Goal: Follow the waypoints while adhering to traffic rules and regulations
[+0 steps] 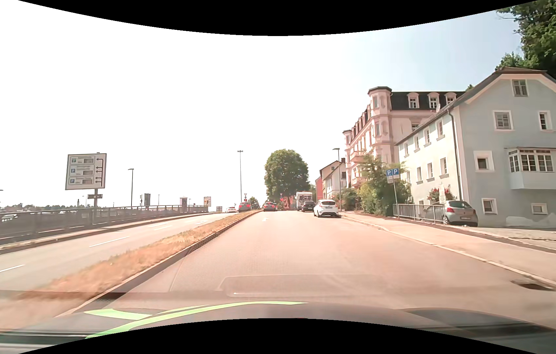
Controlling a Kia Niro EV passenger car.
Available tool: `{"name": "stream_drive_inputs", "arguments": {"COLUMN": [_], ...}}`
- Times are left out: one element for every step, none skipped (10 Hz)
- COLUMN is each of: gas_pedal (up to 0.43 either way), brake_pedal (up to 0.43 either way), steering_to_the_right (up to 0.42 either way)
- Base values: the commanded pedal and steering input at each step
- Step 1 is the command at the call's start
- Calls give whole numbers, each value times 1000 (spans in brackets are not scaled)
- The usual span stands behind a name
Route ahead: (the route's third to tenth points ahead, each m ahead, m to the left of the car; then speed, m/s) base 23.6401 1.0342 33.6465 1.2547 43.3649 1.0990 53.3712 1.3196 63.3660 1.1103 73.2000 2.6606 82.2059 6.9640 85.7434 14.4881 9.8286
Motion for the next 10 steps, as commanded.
{"name": "stream_drive_inputs", "arguments": {"gas_pedal": [0, 0, 0, 0, 0, 0, 0, 0, 0, 0], "brake_pedal": [43, 49, 49, 43, 43, 43, 49, 49, 49, 49], "steering_to_the_right": [-7, -7, -7, -7, -7, -7, -7, -7, -7, -7]}}
